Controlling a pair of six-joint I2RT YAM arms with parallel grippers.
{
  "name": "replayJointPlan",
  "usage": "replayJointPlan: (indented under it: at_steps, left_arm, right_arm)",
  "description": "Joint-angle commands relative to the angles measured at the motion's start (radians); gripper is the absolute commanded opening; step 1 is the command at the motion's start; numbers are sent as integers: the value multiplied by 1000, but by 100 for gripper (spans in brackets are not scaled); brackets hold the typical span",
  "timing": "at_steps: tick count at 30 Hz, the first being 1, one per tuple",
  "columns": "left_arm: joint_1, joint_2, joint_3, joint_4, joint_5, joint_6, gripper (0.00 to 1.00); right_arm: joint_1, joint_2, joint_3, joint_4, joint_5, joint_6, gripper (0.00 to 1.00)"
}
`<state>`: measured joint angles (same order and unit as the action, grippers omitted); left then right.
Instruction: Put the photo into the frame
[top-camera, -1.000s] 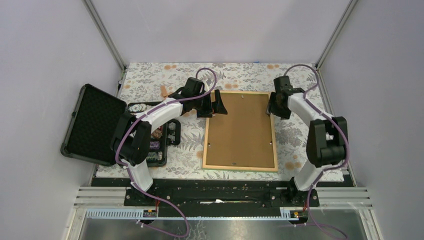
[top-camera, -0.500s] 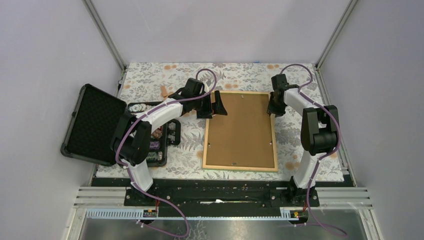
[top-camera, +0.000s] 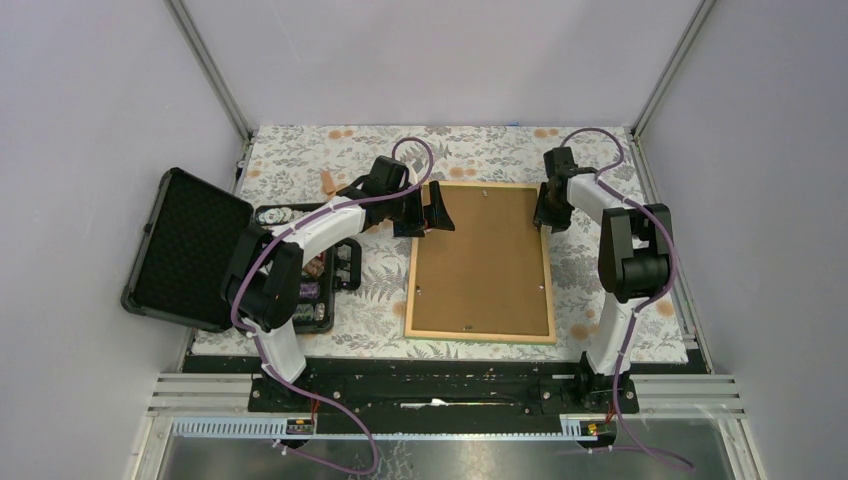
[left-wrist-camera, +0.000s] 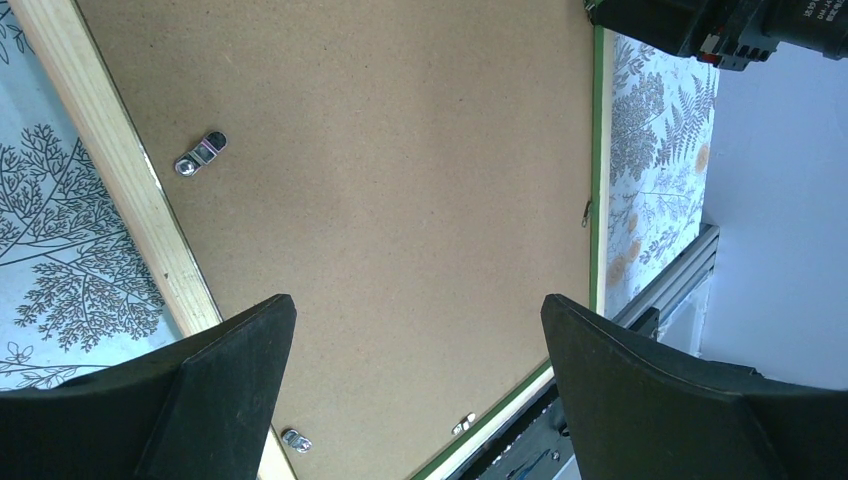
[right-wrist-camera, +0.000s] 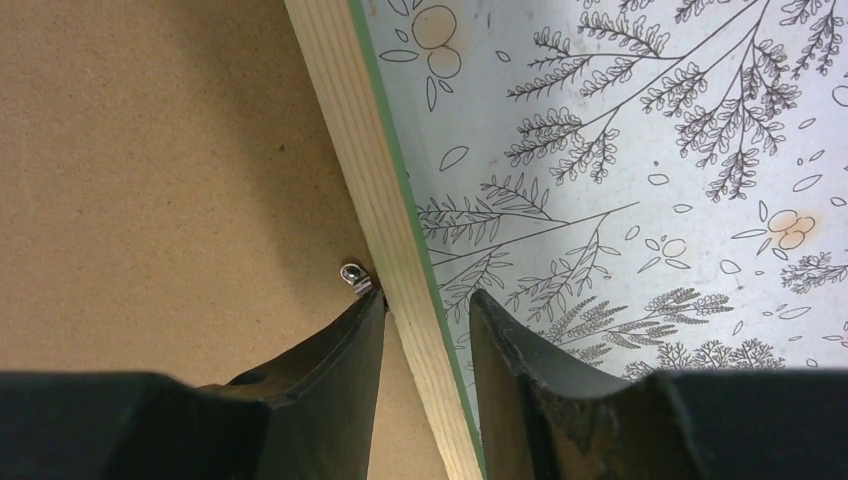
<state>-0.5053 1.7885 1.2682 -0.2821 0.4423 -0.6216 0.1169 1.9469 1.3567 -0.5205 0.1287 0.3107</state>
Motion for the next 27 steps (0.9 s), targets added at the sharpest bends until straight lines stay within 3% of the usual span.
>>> replayJointPlan:
  at_steps: [1, 8, 13, 23, 27]
  left_arm:
    - [5, -32, 2, 44, 31, -5, 99]
    - [5, -34, 1, 45, 31, -5, 99]
    - [5, -36, -1, 46, 30, -5, 99]
    - [4, -37, -1, 47, 33, -6, 99]
    - [4, -38, -1, 47, 34, -6, 99]
  right_arm:
    - [-4, 21, 49, -2, -22, -8, 44]
    - [-3, 73, 34, -12, -1, -7, 38]
    - [-4, 89, -11, -12, 61, -15, 26]
    - [-1, -31, -27, 39, 113, -114, 23]
    - [-1, -96, -25, 61, 43, -151, 25]
